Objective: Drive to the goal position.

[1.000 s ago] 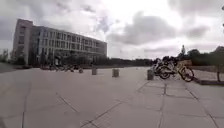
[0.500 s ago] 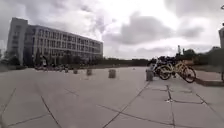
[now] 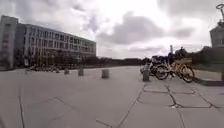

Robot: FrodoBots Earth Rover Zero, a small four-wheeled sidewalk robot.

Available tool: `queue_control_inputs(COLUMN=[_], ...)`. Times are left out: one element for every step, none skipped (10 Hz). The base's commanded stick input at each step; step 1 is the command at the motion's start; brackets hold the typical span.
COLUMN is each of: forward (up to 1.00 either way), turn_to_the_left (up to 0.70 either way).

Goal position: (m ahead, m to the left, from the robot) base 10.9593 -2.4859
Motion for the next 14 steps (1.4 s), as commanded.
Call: queue_control_inputs(forward=[0.70, 0.70, 0.70, 0.70, 0.70, 0.70, 0.70, 0.70, 0.70, 0.70, 0.70, 0.70, 0.70, 0.70], turn_to_the_left=[-0.25, -0.24, -0.07, 0.00, 0.00, 0.00, 0.00, -0.10, -0.22, -0.04, 0.00, 0.00, -0.14, 0.00])
